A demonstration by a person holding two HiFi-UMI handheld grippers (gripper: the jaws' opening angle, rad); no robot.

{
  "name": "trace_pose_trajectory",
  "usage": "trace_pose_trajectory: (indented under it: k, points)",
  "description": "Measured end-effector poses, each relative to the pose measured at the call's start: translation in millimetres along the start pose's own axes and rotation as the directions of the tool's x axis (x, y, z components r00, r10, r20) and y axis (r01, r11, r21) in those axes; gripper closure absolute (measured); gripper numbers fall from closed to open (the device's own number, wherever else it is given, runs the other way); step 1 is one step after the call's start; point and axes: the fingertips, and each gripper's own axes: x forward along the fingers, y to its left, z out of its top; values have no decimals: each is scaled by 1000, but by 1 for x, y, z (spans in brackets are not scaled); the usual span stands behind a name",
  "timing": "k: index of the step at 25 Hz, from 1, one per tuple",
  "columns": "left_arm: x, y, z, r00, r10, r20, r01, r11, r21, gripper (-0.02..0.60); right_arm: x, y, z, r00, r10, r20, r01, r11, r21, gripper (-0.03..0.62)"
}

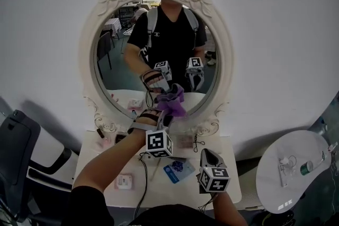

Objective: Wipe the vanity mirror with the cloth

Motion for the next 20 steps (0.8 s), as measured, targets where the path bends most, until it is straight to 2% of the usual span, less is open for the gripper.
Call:
trace_pose_trajectory:
  k: [4,7,10,14,17,20]
  points:
    - [-50,114,4,985,169,24,-168,985,-44,511,13,18,4,998,57,4,-56,998,-9,585]
    - [-78,191,7,968,248,32,-244,965,-95,511,21,31,9,995,94,13,-94,995,-19,585]
    - [-96,248,1,952,307,-4,-307,949,-73,511,26,41,13,992,120,25,-120,993,-15,585]
    - [-103,266,-7,961,275,-38,-277,958,-79,511,29,45,12,990,137,26,-137,991,-7,585]
    - [-89,244,-25,976,208,-65,-213,973,-93,511,31,45,12,989,143,25,-143,990,-5,585]
    - [-79,217,-42,975,217,-42,-221,969,-112,511,31,44,9,990,142,19,-141,990,-4,585]
